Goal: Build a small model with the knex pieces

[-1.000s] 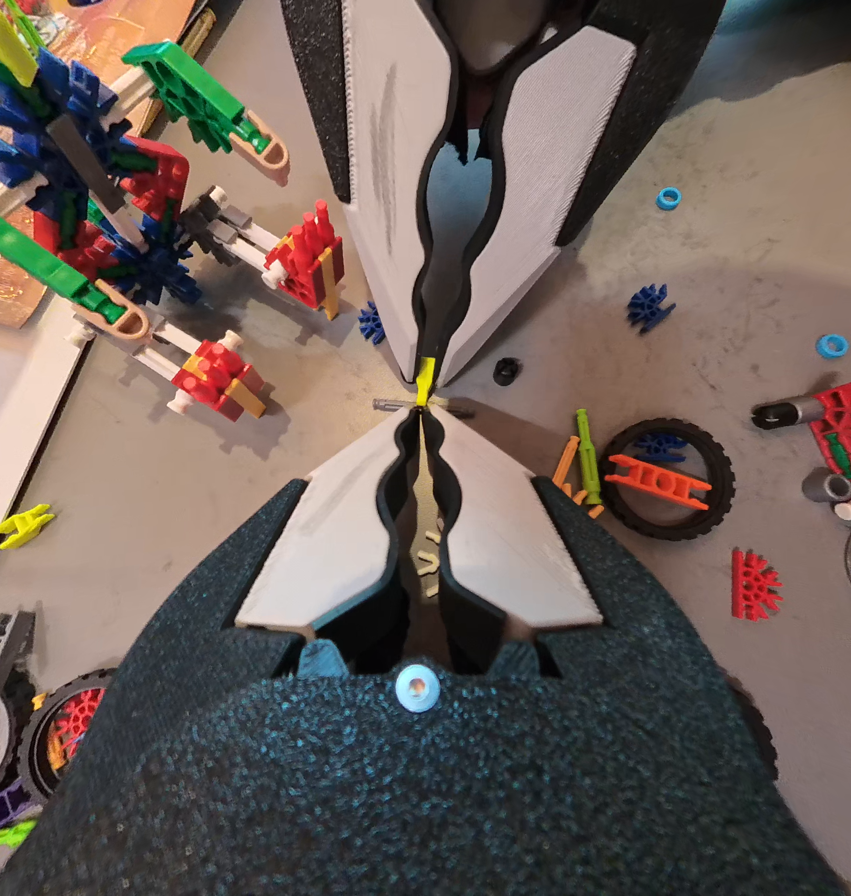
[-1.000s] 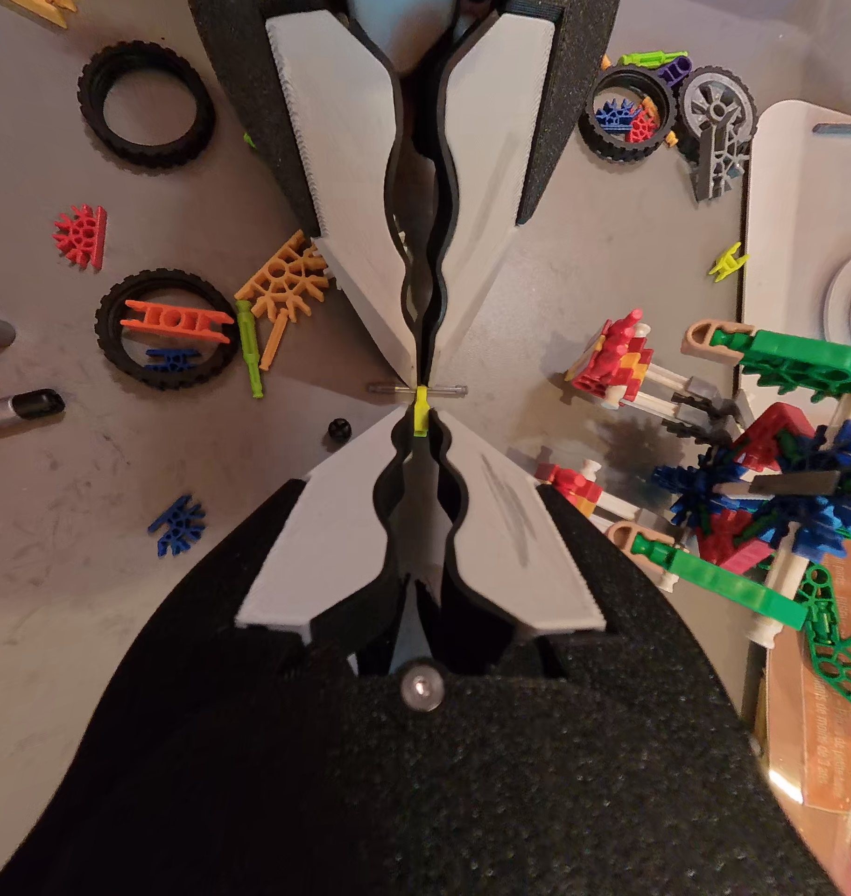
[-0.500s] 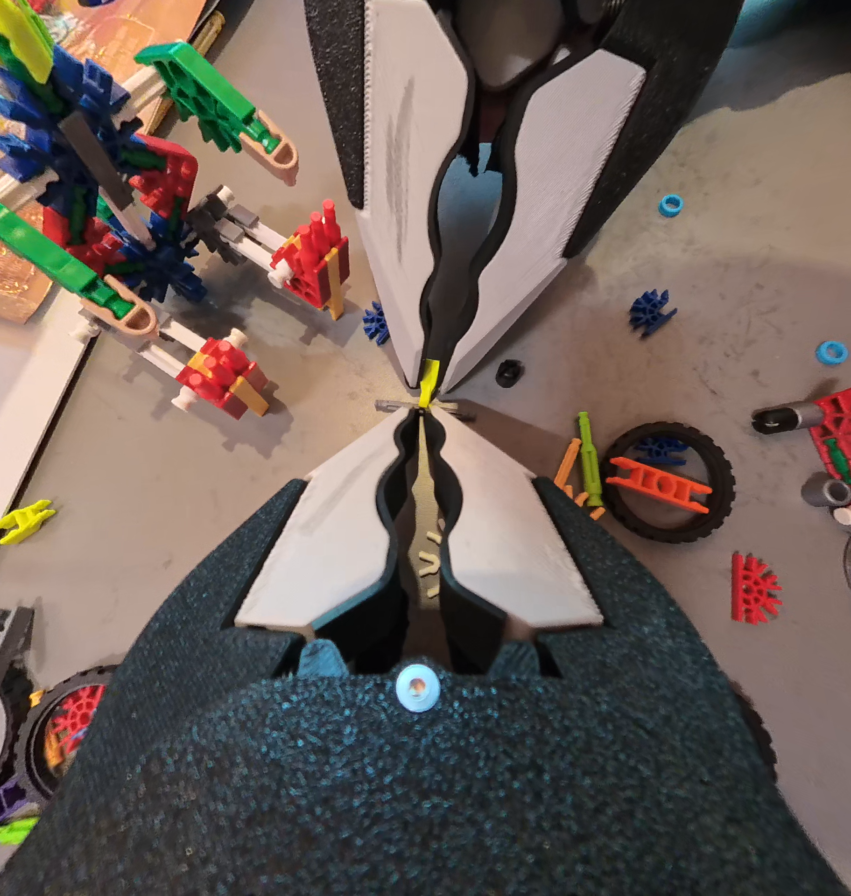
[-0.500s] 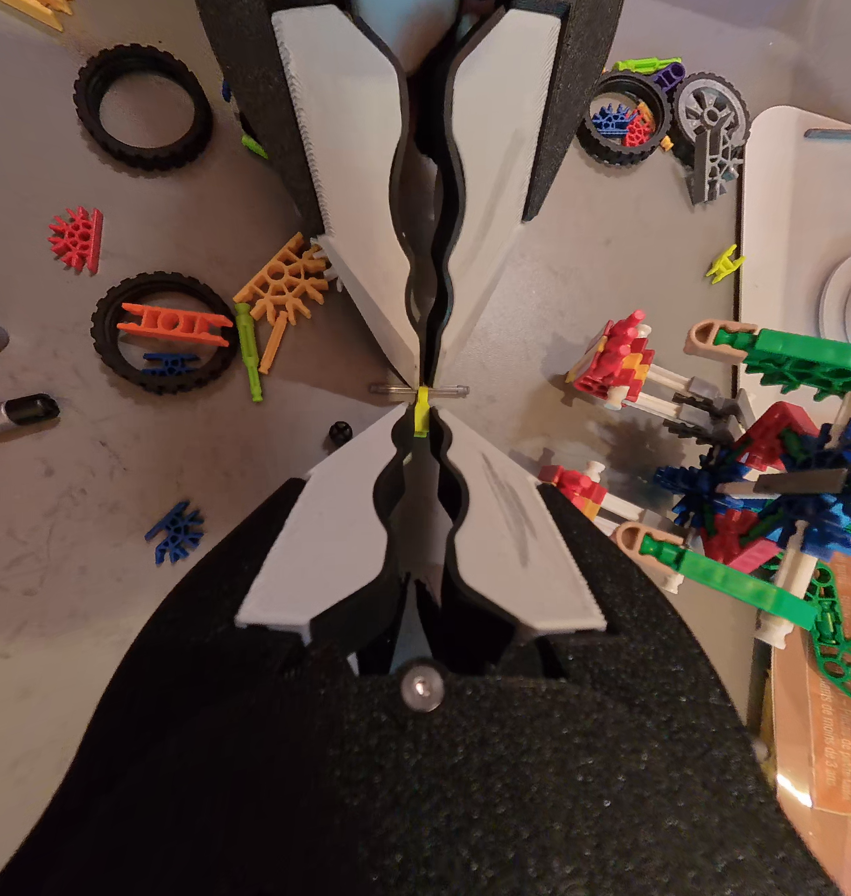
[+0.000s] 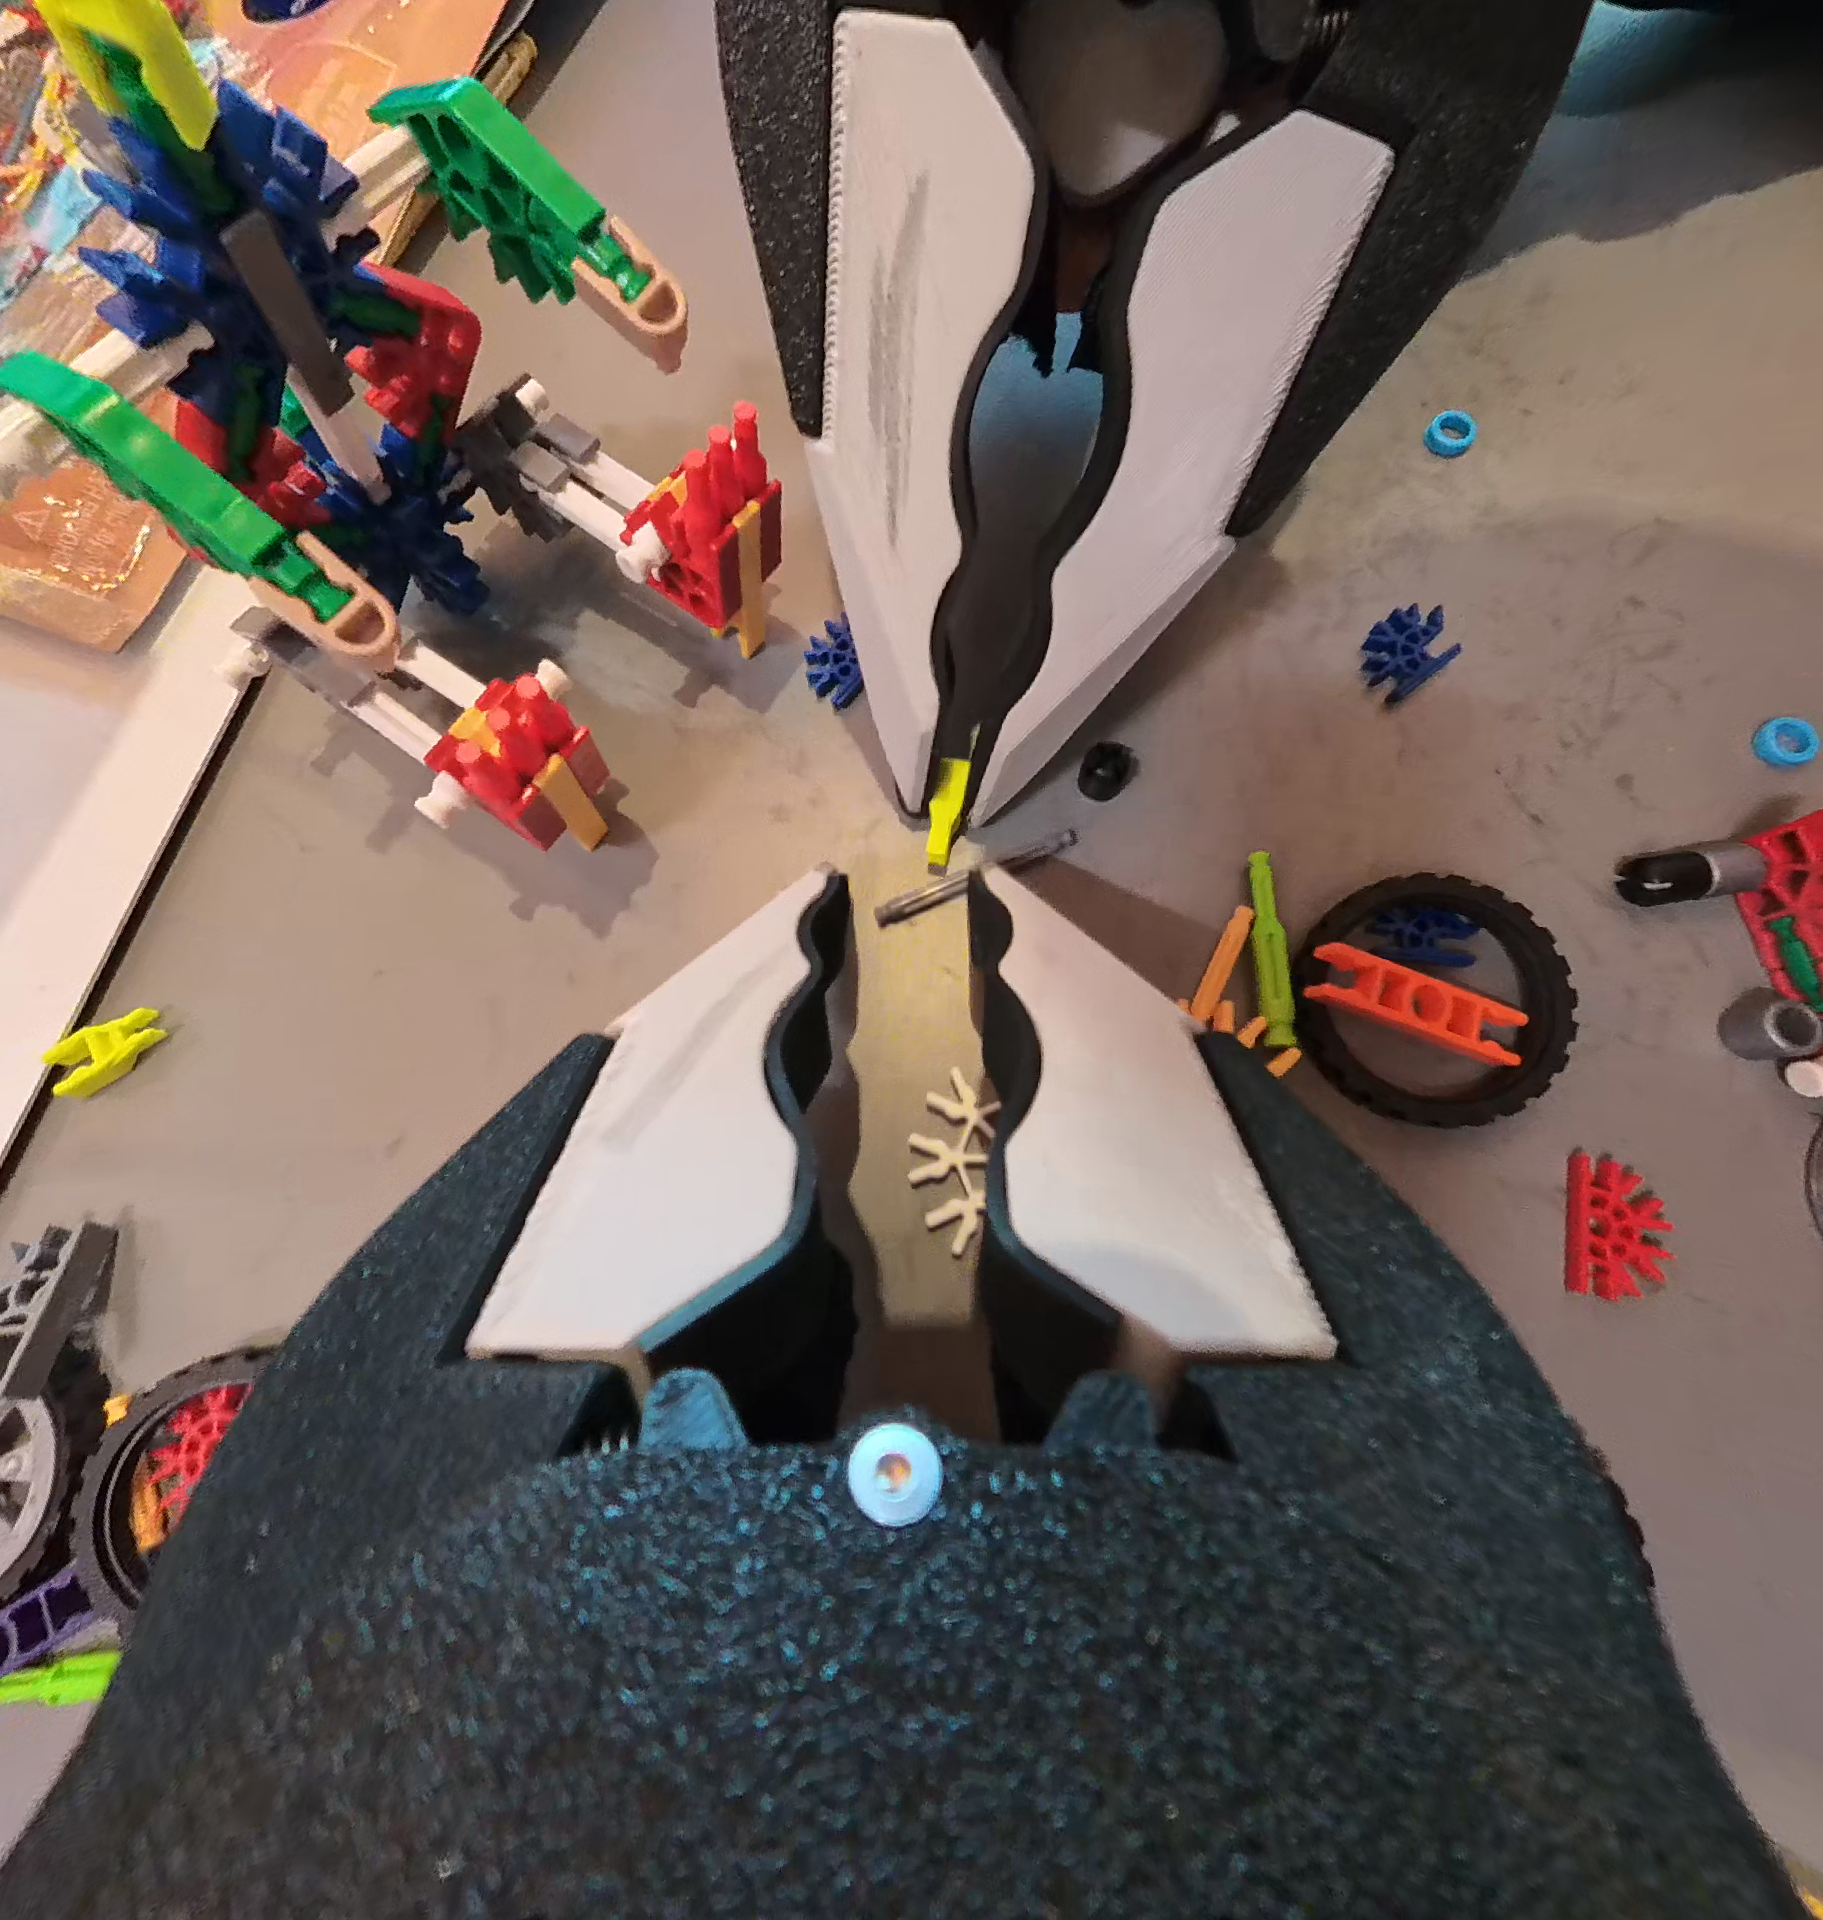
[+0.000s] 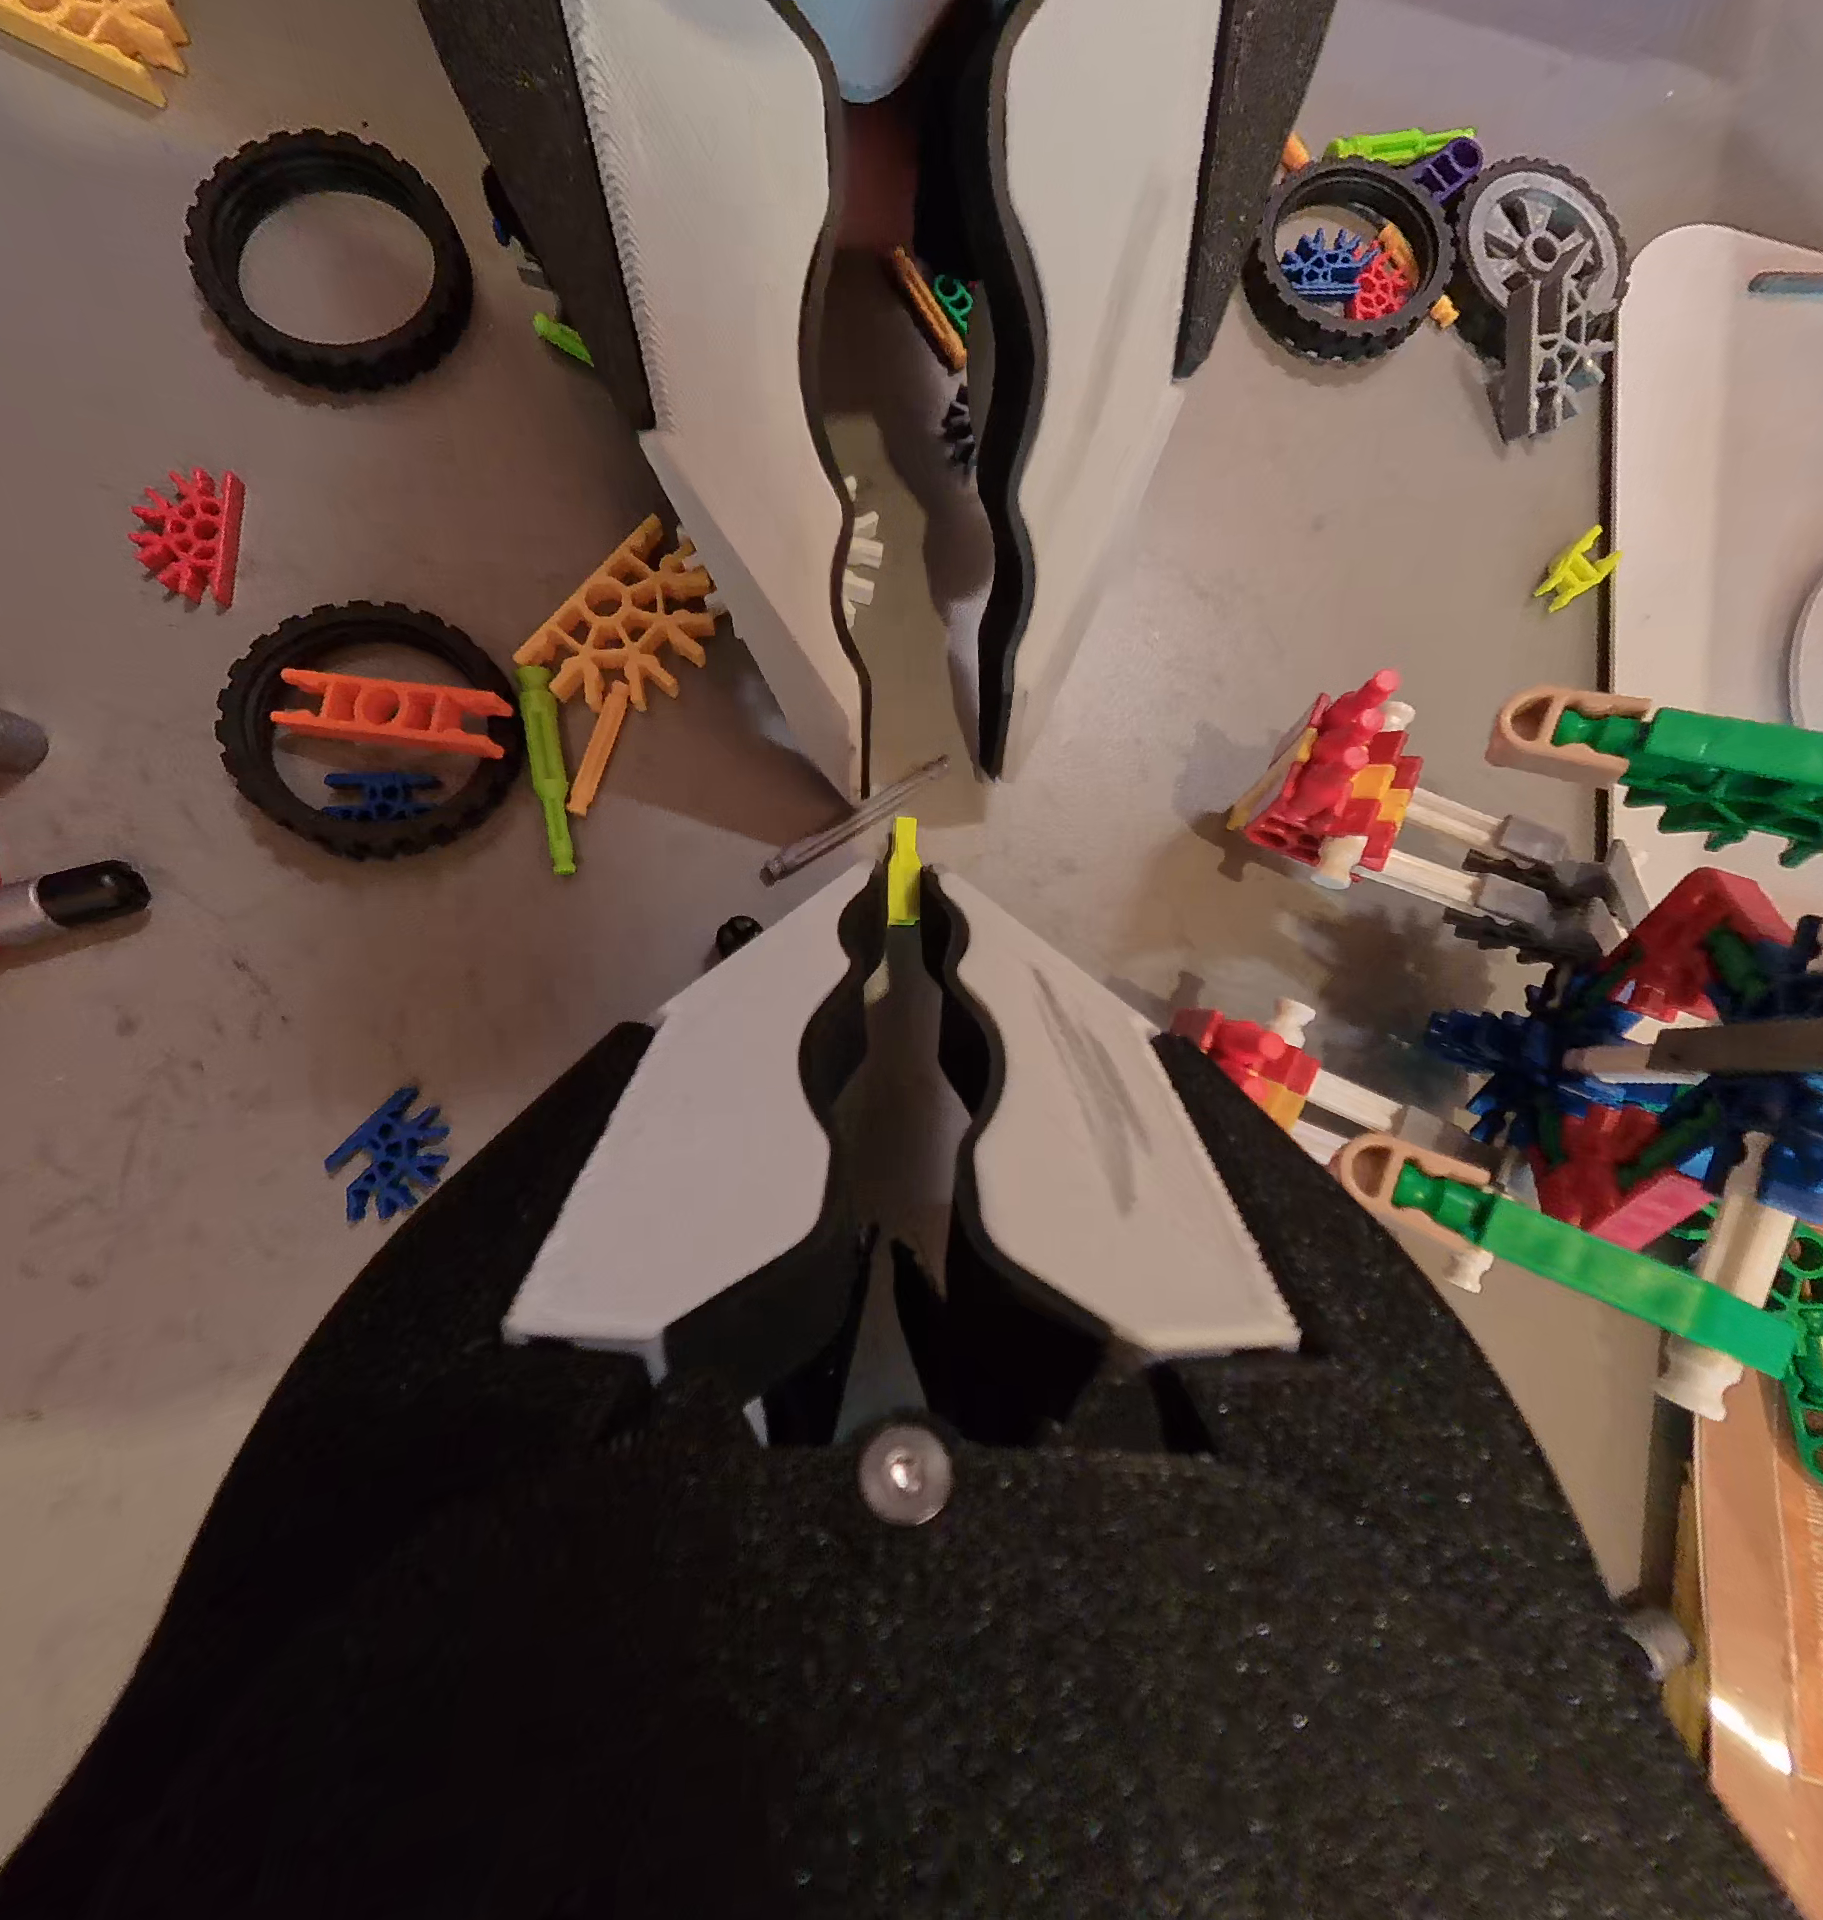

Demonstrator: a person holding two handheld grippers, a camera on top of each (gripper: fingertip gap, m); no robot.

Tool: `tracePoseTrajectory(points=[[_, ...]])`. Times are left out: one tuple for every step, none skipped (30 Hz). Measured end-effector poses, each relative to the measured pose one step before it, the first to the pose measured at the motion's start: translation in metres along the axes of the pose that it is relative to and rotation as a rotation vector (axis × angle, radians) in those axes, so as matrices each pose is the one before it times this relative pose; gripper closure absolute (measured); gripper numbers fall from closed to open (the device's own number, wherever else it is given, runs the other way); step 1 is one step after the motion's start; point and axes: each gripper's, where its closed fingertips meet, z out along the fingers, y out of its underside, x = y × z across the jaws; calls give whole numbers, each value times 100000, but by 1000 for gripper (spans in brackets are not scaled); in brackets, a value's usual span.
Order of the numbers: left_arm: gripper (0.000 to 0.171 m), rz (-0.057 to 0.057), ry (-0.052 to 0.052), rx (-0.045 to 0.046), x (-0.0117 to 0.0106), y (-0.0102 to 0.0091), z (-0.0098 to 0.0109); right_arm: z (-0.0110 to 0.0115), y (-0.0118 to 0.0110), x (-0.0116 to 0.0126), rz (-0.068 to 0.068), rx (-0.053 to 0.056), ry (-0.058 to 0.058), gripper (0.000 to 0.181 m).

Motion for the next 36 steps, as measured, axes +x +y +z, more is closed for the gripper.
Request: tracePoseTrajectory(points=[[151,306,-517,-571,-3,140,-68,-2,2,-5,77,38,-38,177],[151,414,-445,-316,-2,75,-121,-1,2,-1,110,63,-85,177],[151,-63,-463,184,-52,-6,-168,3,-2,-1,36,41,-86,177],[152,-549,-315,214,-49,-38,-175,-3,4,-9,25,19,-93,176],[154,-232,-236,-418,-20,66,-140,3,-3,-12,41,50,-161,176],[155,283,-211,-1104,54,173,-79,1,-4,-20,36,77,-166,177],[157,359,259,-1048,184,165,-53,-5,4,-10,-48,-6,-36,176],[157,110,453,-469,248,85,-44,6,-7,-8,-75,-49,-18,176],[157,162,59,-175,187,60,-37,2,-5,-20,-4,35,-148,176],[158,-95,-341,-173,68,71,-41,4,-10,-29,65,122,-211,176],[158,-456,-577,-273,-29,78,-46,2,-7,-15,49,98,-123,176],[160,-311,-706,-63,-84,21,-101,5,-4,4,5,6,-28,176],[160,-524,-370,-567,-44,83,-97,0,0,-1,-30,-3,-24,176],[161,-843,-523,-1141,-59,165,-54,-1,-4,-15,-17,53,-55,177],[161,-841,-365,-894,1,148,-43,0,-2,-8,46,68,-70,177],[161,-728,463,-158,178,48,-14,4,-5,-7,80,64,-107,177],[161,-345,528,121,235,14,64,4,-6,-18,66,68,-191,177],[161,28,367,-605,224,121,144,10,-15,-26,-1,80,-250,177],[162,202,94,-690,155,127,171,9,-20,-47,-103,41,-155,177],[162,-294,-259,600,31,-121,73,15,-27,-48,-168,-11,-119,176],[162,-304,-657,167,-97,-55,42,13,-23,-42,-167,-41,-78,176],[161,-140,-627,74,-103,-35,43,10,-21,-53,-171,-30,-100,177],[161,-86,-385,63,-54,-46,39,29,-46,-54,-137,52,-176,176],[161,251,-170,91,10,-59,59,19,-40,-61,-164,106,-155,176],[161,199,-540,160,-23,-81,73,29,-31,-38,-104,88,-105,176],[162,302,266,126,150,-89,90,9,-15,-9,-52,60,-56,176],[163,215,383,87,181,-109,111,14,-25,-20,-19,127,-115,176],[163,450,-235,181,83,-139,119,26,-33,-42,-20,254,-203,176],[163,385,-180,145,61,-110,110,21,-35,-29,-10,152,-137,177],[164,479,-80,-107,9,-69,24,2,-2,1,-84,-39,4,176],[163,280,129,-332,-15,20,3,0,-1,-2,-88,-19,39,176],[163,-85,93,101,-9,-5,2,10,2,-3,9,30,-9,176],[163,-209,62,156,-7,10,-2,0,0,2,-21,1,7,176],[163,77,-8,165,13,-6,-7,4,-8,-5,-78,-21,59,176],[163,327,-27,29,-4,4,6,0,-3,-2,-63,-5,49,176],[163,172,122,24,5,-3,2,5,-10,2,-29,71,2,177]])
